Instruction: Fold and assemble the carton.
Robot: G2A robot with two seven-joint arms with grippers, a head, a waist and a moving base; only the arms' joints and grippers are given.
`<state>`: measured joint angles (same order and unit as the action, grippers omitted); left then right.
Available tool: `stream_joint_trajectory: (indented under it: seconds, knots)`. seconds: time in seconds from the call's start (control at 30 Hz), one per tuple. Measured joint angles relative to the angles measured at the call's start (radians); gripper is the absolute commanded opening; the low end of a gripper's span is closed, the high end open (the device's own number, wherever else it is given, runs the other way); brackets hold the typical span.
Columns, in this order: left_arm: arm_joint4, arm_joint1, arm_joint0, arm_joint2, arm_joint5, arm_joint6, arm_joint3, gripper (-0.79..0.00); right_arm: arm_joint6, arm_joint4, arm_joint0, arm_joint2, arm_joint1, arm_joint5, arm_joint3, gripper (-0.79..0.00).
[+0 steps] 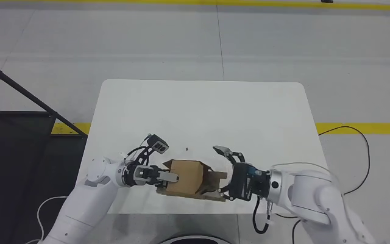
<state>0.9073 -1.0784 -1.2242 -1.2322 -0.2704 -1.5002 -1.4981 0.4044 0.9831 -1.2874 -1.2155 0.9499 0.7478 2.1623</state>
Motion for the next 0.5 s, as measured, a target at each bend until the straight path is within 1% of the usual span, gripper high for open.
stream_joint_trajectory:
  seconds: [0.13, 0.2, 0.27, 0.3, 0.37, 0.4, 0.5]
  knots:
    - [0.000, -0.001, 0.000, -0.002, -0.002, 0.002, -0.002, -0.785, -0.005, 0.001, -0.011, -0.012, -0.002, 0.003, 0.006, -0.012]
    - [0.000, -0.001, -0.001, -0.004, -0.002, 0.004, -0.004, -0.785, -0.006, 0.003, -0.017, -0.016, -0.003, 0.003, 0.009, -0.052]
    - [0.000, -0.001, -0.001, -0.004, -0.003, 0.004, -0.006, -0.785, -0.007, 0.004, -0.021, -0.019, -0.003, 0.004, 0.010, -0.126]
    - [-0.001, -0.001, -0.001, -0.005, -0.002, 0.003, -0.006, -0.785, -0.008, 0.004, -0.023, -0.021, -0.003, 0.003, 0.011, -0.188]
    - [-0.002, -0.001, -0.001, -0.005, -0.001, 0.003, -0.007, -0.785, -0.009, 0.004, -0.027, -0.023, -0.004, 0.001, 0.012, -0.348]
    - [-0.002, -0.002, -0.001, -0.005, -0.001, 0.003, -0.007, -0.785, -0.009, 0.004, -0.028, -0.024, -0.004, 0.000, 0.012, -0.394]
    - [-0.002, -0.002, -0.001, -0.005, 0.000, 0.003, -0.007, -0.785, -0.010, 0.007, -0.032, -0.024, -0.004, -0.001, 0.017, -0.428]
